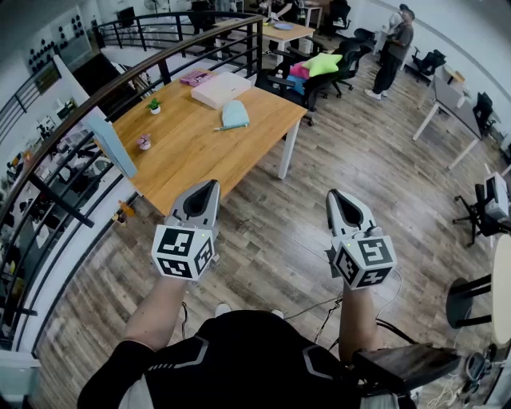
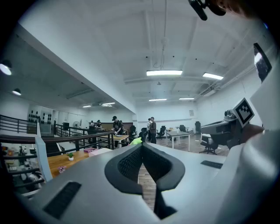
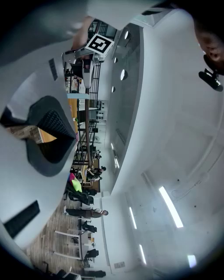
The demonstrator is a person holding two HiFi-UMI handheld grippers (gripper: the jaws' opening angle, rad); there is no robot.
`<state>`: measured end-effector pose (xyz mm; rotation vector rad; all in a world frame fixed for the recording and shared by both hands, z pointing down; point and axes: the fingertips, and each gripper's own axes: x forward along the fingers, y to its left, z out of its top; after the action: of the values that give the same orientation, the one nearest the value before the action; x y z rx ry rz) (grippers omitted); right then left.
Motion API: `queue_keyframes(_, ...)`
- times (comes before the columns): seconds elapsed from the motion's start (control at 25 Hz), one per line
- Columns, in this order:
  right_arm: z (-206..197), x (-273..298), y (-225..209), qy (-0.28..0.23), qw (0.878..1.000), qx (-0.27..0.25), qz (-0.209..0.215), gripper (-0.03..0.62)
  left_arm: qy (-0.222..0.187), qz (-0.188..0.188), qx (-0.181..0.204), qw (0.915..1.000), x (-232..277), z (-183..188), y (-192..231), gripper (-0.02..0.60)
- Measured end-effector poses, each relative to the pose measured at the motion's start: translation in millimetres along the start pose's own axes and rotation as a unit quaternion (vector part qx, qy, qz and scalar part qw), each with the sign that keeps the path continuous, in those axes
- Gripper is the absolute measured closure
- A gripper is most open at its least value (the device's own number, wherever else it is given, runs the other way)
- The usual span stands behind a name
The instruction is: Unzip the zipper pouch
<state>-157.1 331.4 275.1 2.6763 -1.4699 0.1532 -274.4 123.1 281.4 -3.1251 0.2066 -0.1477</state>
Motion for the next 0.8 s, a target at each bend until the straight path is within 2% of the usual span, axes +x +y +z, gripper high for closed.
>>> queue_keyframes(0.32,3,7,0,-0.002,1.000,0.000,0.001,0.586,0.001,0.005,0.004,1.0000,2,-2,4,0.552)
queue_keyframes(0.52,4,6,0,-0.008,1.000,0.017,0.001,0.586,0.001,0.002,-0.004,1.0000,0,-5,3,0.552)
queue_keyframes(0.8,11,6,-1,-0.007,1.000,0.005,0.005,0.585,0.003,0.007,-0.008,0.9999,2,-6,3,0.552)
